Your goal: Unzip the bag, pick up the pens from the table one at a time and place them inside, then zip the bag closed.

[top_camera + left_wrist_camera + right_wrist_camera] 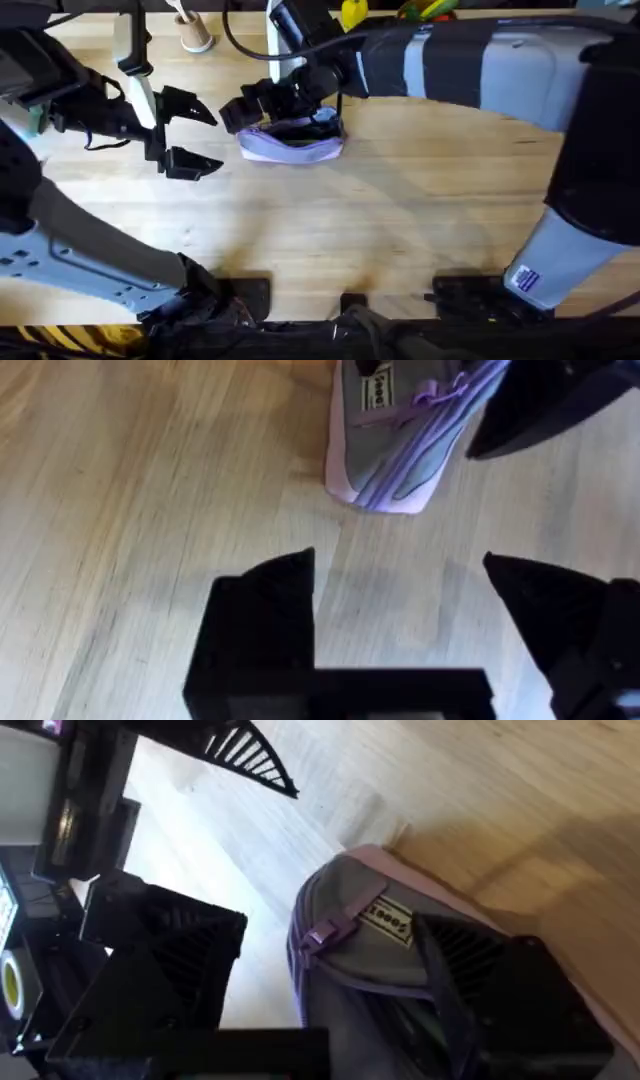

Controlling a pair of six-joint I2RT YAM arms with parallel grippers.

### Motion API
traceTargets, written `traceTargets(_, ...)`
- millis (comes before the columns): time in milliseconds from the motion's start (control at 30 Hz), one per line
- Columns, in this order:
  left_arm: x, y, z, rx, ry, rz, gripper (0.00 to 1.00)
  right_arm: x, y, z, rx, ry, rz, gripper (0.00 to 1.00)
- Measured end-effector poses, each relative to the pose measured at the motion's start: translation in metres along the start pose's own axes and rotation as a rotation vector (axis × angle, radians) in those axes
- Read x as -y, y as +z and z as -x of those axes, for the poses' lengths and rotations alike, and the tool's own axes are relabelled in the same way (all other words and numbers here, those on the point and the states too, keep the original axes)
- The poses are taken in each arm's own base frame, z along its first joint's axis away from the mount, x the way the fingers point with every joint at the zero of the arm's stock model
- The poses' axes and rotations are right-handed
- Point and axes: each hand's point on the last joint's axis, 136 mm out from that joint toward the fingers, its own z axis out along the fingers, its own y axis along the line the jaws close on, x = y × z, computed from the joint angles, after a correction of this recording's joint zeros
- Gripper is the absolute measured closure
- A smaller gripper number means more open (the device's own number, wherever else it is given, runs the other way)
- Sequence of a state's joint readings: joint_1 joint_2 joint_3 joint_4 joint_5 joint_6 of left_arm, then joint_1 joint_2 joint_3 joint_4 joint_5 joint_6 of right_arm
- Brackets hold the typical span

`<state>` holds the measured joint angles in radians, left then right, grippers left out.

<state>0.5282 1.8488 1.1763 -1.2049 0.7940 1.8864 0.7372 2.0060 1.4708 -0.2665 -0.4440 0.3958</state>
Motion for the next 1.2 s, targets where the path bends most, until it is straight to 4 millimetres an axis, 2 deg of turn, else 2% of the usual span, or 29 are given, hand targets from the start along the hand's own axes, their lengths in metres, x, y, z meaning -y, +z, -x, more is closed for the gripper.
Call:
traceTargets(400, 0.0, 0.0, 0.0, 0.002, 0.0, 0.001, 0.007, -0.027, 0.0, -0.012, -0.062, -0.009, 0.144, 0.006)
traceTargets(533, 0.0, 0.0, 0.0, 0.003, 0.0, 0.001, 0.007, -0.03, -0.001, -0.013, -0.07, -0.01, 0.16, 0.044)
traceTargets(1200, 0.0, 0.0, 0.0, 0.003, 0.0, 0.001, 0.007, -0.028, 0.0, -0.013, -0.067, -0.008, 0.146, 0.487)
